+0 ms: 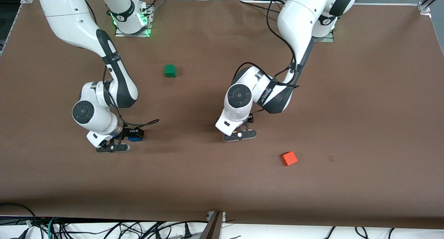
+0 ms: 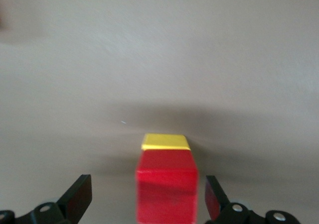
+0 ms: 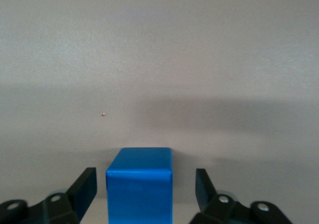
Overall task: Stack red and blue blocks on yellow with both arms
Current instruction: 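Place the red cube on the yellow cube while the right gripper grasps blue, then open the left gripper and withdraw it from the stack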
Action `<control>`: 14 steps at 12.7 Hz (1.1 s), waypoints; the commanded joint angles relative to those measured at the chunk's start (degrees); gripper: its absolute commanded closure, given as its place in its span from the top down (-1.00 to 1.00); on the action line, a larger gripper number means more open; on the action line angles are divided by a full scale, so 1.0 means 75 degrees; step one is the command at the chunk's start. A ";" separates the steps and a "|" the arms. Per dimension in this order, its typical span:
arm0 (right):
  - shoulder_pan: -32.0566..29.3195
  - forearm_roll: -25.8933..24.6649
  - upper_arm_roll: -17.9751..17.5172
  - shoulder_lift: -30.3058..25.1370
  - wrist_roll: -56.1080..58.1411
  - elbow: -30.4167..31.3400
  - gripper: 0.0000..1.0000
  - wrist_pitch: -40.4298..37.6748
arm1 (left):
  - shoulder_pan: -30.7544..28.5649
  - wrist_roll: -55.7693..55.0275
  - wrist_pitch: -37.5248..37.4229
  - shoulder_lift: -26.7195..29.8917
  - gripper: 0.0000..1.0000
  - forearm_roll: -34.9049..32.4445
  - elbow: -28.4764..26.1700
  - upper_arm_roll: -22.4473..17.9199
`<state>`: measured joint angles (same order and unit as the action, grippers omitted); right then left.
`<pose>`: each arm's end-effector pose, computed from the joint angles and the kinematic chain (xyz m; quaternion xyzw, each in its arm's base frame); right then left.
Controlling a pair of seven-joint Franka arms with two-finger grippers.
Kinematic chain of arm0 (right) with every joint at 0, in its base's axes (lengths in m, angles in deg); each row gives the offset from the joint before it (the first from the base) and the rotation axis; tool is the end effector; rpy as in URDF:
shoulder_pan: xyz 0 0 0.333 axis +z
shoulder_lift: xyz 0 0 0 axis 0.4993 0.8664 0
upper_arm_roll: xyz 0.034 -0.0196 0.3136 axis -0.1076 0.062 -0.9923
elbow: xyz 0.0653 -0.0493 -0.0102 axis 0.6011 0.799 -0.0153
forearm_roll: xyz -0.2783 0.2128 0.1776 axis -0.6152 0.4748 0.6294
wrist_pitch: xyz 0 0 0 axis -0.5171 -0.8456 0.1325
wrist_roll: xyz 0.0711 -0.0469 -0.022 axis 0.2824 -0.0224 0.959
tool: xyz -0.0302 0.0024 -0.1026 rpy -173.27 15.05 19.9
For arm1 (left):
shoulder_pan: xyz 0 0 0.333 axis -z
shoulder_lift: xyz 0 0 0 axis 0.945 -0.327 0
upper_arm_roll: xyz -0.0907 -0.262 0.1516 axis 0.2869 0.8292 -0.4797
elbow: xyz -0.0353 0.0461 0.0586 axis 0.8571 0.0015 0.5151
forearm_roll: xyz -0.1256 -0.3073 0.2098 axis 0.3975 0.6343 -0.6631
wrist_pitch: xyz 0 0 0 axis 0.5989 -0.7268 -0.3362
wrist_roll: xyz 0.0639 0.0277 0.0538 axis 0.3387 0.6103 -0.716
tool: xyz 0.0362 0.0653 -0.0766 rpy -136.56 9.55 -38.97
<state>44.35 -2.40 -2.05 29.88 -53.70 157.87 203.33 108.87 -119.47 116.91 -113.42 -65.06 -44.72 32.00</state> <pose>0.6597 0.1151 0.2086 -0.9994 -0.0309 -0.0121 0.0123 0.6257 -0.4502 0.2769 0.9952 0.0958 -0.0167 0.0041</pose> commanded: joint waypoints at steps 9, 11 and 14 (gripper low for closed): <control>0.0026 0.0122 -0.0023 0.0092 -0.0073 0.0065 0.49 0.0159 | -0.3405 0.3949 -0.2685 0.2994 1.00 -0.0061 0.0003 -0.0258; 0.0026 0.0134 -0.0023 0.0104 -0.0073 0.0065 0.44 0.0159 | -0.4109 0.4631 -0.2979 0.3264 1.00 -0.0037 0.0003 -0.0212; 0.0026 0.0134 -0.0023 0.0092 -0.0073 0.0065 0.36 0.0148 | -0.4417 0.4962 -0.3517 0.3568 1.00 -0.0107 0.0004 -0.0270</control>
<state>44.49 -2.24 -2.07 30.72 -53.82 157.97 203.76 76.00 -83.59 92.63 -89.41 -65.08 -43.05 29.33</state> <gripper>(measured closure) 0.313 0.000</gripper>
